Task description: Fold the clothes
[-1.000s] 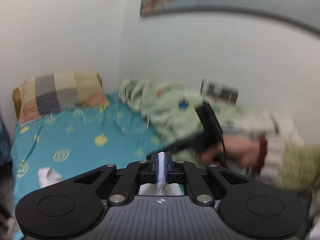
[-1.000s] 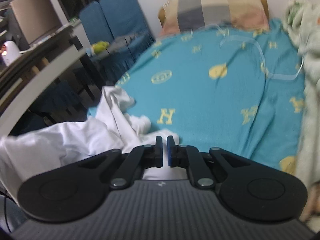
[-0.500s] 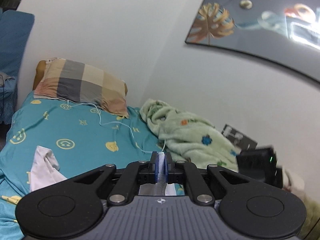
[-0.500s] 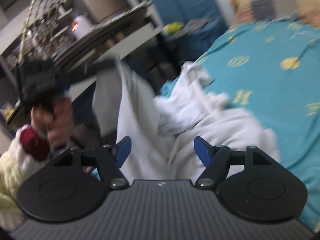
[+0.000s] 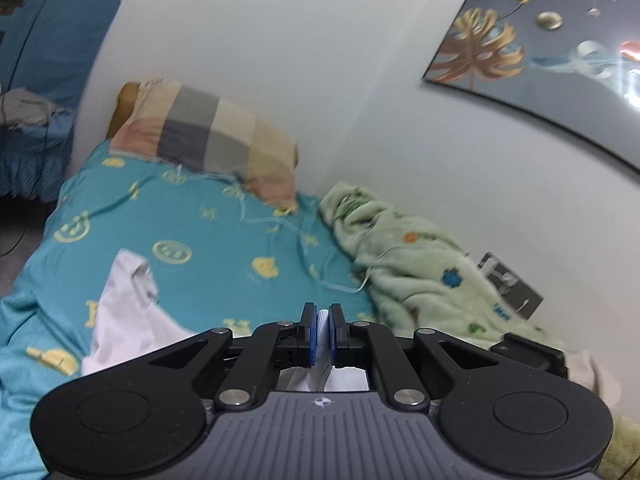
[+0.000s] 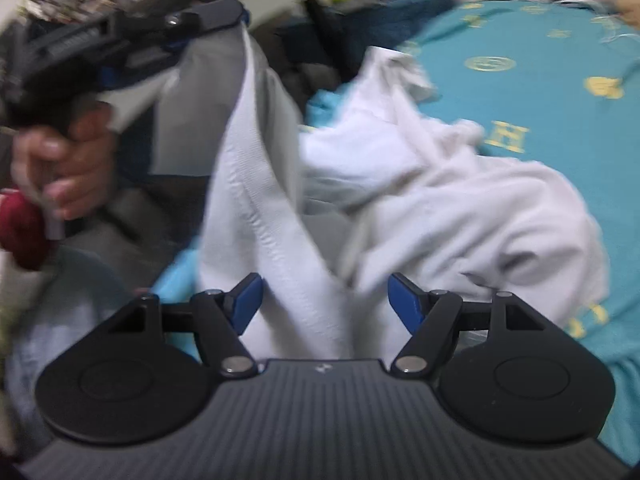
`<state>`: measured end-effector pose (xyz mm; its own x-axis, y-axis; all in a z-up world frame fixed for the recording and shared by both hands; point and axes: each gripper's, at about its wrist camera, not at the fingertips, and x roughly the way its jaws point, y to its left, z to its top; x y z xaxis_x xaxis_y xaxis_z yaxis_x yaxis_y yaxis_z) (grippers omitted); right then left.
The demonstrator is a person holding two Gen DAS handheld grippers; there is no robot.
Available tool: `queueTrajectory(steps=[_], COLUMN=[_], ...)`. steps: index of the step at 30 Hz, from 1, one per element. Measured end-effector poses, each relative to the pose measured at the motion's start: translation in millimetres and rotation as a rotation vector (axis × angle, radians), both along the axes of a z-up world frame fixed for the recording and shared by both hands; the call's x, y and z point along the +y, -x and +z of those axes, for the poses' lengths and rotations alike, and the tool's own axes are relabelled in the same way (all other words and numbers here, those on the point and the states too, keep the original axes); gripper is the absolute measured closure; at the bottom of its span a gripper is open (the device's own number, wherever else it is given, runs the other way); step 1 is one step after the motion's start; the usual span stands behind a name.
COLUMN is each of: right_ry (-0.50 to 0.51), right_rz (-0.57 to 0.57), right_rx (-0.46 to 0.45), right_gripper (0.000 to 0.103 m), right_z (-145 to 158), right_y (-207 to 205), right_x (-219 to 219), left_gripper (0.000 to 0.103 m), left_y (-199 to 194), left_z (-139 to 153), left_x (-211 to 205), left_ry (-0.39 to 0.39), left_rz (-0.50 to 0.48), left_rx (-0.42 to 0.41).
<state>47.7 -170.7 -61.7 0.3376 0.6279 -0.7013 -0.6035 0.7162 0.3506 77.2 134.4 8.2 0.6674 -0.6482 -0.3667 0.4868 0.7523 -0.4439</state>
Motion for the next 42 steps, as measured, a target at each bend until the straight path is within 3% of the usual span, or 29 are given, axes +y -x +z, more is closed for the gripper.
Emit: queueTrajectory(steps=[2, 8, 13, 16, 19, 23, 28, 30, 31, 32, 35, 42], right_ry=[0.061, 0.041, 0.155, 0.197, 0.176, 0.130, 0.050, 0.037, 0.035, 0.033, 0.050, 0.053], right_rz=[-0.058, -0.141, -0.158, -0.129, -0.143, -0.069, -0.101, -0.096, -0.094, -0.090, -0.084, -0.091], right_rx=[-0.011, -0.054, -0.084, -0.028, -0.012, -0.043, 0.110, 0.117, 0.114, 0.104, 0.058, -0.023], right_gripper=[0.031, 0.021, 0.021, 0.021, 0.021, 0.021, 0.021, 0.021, 0.023, 0.033, 0.076, 0.086], right_z=[-1.7, 2.9, 7.8, 1.4, -6.8, -11.6, -21.6, -22.2, -22.0, -20.4, -14.3, 3.1], right_y=[2.4, 14.9, 17.6, 12.7, 11.2, 16.8, 4.9, 4.9, 5.5, 7.1, 13.1, 25.7], right_x=[6.5, 2.9, 19.1, 29.6, 29.3, 22.5, 9.9, 8.5, 8.6, 9.2, 12.3, 6.8], left_gripper=[0.097, 0.097, 0.097, 0.097, 0.097, 0.097, 0.097, 0.097, 0.097, 0.097, 0.096, 0.096], left_y=[-2.5, -2.2, -3.2, -3.7, -3.6, -3.5, -4.5, -4.9, -5.1, -5.3, -6.1, -5.3], left_z=[-5.4, -7.9, -9.2, -11.6, -13.6, -13.4, -12.9, -12.9, -13.2, -13.4, -15.2, -15.2], left_x=[0.7, 4.3, -1.5, -6.4, -8.2, -7.7, -6.8, -6.5, -6.2, -5.9, -5.5, -3.9], left_ry=[-0.018, -0.037, -0.054, -0.067, -0.075, -0.075, -0.077, -0.075, -0.077, -0.079, -0.089, -0.116], left_rz=[0.019, 0.052, 0.056, 0.056, 0.056, 0.061, 0.067, 0.068, 0.069, 0.070, 0.077, 0.100], left_rx=[0.037, 0.073, 0.094, 0.105, 0.110, 0.112, 0.119, 0.119, 0.119, 0.119, 0.123, 0.124])
